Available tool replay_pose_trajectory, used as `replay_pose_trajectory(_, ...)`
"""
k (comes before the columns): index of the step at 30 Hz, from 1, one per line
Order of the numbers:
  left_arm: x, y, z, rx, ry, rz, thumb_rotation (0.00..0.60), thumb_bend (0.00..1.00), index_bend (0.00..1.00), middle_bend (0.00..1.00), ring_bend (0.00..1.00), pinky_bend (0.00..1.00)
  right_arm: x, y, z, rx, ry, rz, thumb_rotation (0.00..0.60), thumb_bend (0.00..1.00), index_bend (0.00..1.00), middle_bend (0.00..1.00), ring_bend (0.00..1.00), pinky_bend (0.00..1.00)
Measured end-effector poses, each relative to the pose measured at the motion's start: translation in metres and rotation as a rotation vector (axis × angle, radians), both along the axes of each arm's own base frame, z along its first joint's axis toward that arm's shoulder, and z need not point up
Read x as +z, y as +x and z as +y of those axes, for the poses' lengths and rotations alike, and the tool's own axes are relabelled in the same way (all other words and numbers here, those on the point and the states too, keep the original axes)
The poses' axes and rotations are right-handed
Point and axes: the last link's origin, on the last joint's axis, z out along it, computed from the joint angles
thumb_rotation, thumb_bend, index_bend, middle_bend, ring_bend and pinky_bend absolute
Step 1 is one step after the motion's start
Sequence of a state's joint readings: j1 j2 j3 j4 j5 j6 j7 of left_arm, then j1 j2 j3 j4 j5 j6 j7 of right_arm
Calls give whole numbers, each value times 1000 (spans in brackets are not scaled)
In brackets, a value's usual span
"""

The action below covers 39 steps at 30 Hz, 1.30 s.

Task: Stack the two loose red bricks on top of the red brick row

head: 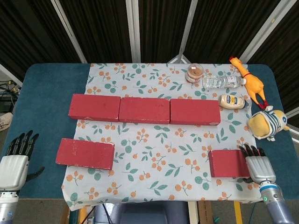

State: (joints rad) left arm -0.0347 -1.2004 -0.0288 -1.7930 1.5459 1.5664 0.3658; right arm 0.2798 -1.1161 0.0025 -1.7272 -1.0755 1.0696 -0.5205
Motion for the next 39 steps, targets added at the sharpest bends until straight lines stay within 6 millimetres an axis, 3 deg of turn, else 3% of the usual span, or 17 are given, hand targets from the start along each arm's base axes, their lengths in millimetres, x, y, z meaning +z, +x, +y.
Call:
replay_pose_trajectory(14,-2,0,1,6,-2,11,600,8,0,0,0,108,-11,3,-18,2,38,17,600,56,0,0,0,0)
replay_pose_trajectory(23,-4,1,1,8,-6,15,600,8,0,0,0,108,-17,3,-22,25,69,37,600,56,1,138,7,0)
replay_pose_trajectory(29,-4,1,1,8,-6,12,600,8,0,0,0,108,-19,3,-22,37,73,34,600,61,142,239,108,0)
replay_pose_trajectory(34,-4,1,1,8,-6,10,600,8,0,0,0,108,-19,5,-22,41,72,24,600,121,225,302,195,0)
replay_pose_trajectory(39,-3,1,0,7,-4,5,600,8,0,0,0,108,-15,10,-23,52,64,4,600,130,274,311,208,0)
